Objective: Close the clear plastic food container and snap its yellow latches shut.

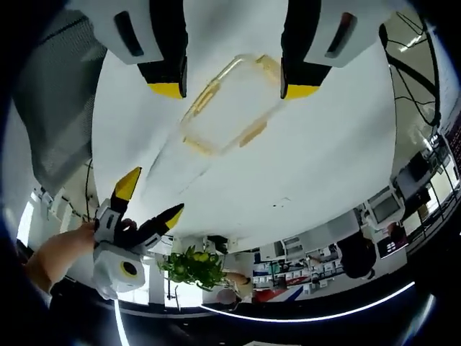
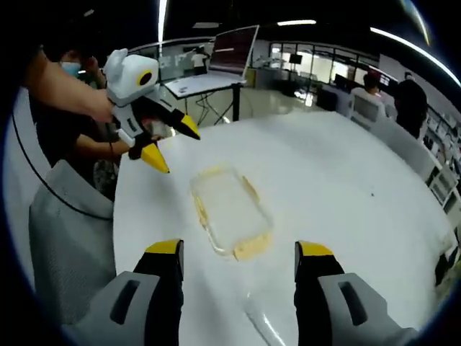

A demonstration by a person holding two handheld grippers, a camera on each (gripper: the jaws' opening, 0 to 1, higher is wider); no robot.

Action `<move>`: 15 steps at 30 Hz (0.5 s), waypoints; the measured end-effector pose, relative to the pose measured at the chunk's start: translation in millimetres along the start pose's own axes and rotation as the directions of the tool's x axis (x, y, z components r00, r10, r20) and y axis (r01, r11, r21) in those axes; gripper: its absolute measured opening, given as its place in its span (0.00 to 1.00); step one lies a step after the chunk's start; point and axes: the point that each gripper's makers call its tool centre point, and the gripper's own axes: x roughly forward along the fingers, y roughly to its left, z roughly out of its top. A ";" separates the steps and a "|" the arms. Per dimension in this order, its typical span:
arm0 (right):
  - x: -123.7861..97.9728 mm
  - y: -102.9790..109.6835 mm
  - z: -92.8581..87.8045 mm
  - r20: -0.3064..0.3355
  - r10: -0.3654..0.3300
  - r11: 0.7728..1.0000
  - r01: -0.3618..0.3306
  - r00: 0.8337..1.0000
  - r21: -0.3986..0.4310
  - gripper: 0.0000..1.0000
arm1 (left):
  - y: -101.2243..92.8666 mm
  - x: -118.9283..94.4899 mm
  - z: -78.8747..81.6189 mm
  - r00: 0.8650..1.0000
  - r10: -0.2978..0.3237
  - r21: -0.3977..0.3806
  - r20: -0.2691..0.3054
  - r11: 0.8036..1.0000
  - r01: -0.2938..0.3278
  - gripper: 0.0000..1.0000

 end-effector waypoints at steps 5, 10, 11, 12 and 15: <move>10.1 -4.4 -2.1 -0.027 0.033 0.997 -0.034 0.999 -0.062 0.59 | 6.8 5.8 -0.1 0.998 -0.057 0.089 -0.035 0.994 0.060 0.47; 21.1 -9.3 -0.5 -0.036 0.058 0.994 -0.061 0.998 -0.094 0.59 | 10.9 13.8 -7.1 0.991 -0.097 0.159 -0.089 0.981 0.111 0.47; 23.7 -10.7 -0.2 -0.040 0.062 0.993 -0.066 0.997 -0.098 0.59 | 10.7 15.7 -8.0 0.989 -0.112 0.169 -0.096 0.977 0.127 0.47; 25.3 -11.4 0.3 -0.041 0.066 0.992 -0.070 0.997 -0.101 0.59 | 11.0 17.1 -8.2 0.988 -0.119 0.177 -0.099 0.975 0.135 0.47; 32.8 -12.4 -1.5 -0.061 0.091 0.989 -0.097 0.994 -0.113 0.60 | 13.2 22.9 -10.0 0.983 -0.143 0.204 -0.118 0.965 0.165 0.48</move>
